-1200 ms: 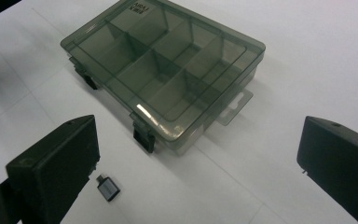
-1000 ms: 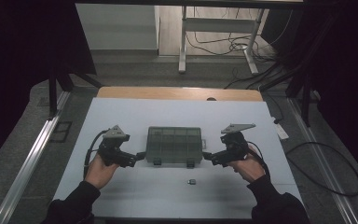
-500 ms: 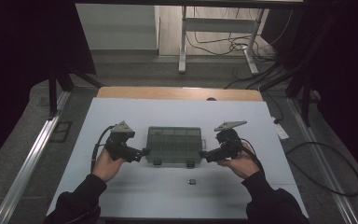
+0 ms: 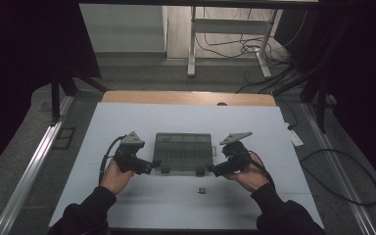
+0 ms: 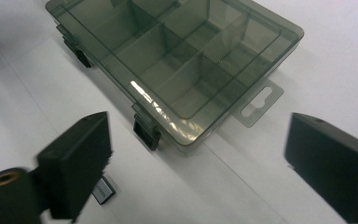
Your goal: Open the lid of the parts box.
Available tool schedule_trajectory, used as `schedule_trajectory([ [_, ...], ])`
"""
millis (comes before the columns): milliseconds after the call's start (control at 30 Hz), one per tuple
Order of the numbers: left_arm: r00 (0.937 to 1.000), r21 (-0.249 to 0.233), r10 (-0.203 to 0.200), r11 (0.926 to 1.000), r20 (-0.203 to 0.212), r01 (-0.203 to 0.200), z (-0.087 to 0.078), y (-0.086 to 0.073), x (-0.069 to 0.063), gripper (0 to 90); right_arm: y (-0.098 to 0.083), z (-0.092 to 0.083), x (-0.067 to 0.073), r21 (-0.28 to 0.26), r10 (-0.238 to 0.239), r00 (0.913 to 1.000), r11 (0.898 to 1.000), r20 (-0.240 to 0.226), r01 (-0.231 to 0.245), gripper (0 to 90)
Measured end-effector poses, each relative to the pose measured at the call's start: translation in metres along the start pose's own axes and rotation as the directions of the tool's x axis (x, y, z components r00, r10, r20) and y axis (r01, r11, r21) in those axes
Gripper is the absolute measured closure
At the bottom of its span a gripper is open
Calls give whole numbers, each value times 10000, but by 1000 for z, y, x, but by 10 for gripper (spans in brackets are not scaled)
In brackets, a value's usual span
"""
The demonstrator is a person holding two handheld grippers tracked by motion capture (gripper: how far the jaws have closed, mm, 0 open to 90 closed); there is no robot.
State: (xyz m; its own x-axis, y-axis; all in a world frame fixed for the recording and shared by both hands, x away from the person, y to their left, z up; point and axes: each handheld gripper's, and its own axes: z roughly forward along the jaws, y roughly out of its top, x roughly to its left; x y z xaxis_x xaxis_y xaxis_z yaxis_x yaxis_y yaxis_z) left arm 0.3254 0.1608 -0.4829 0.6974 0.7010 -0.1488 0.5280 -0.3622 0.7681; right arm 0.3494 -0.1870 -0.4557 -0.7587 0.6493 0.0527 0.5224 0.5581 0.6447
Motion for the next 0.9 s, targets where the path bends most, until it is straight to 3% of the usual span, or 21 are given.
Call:
schedule_trajectory([
  [167,10000,-42,1,10000,-60,-2,-2,-4,0,0,-6,0,-2,36,-60,9998,10000,-170,61,302],
  [300,9997,-22,79,10000,-233,-80,-3,-6,0,0,-12,1,0,309,-106,9972,9994,-738,129,524],
  [367,9995,-18,108,9999,-296,-109,-3,-6,1,0,-13,2,0,355,-150,9969,9992,-767,178,570],
  [433,9993,-51,127,9999,-359,-129,-4,-6,1,0,-15,2,-1,511,-216,9964,9984,-814,258,704],
  [500,9992,-55,142,9999,-374,-144,-4,-6,1,0,-16,3,-1,587,-248,9965,9978,-794,295,740],
  [567,9993,-66,138,9999,-356,-140,-4,-7,1,0,-19,5,-4,840,-268,9972,9959,-692,326,837],
  [667,9991,-49,172,9998,-375,-174,-4,-7,1,0,-20,7,-5,960,-164,9975,9951,-694,230,888],
  [900,9987,-122,216,9997,-454,-221,-5,-7,2,0,-26,20,-12,1337,113,9961,9910,-871,5,889],
])
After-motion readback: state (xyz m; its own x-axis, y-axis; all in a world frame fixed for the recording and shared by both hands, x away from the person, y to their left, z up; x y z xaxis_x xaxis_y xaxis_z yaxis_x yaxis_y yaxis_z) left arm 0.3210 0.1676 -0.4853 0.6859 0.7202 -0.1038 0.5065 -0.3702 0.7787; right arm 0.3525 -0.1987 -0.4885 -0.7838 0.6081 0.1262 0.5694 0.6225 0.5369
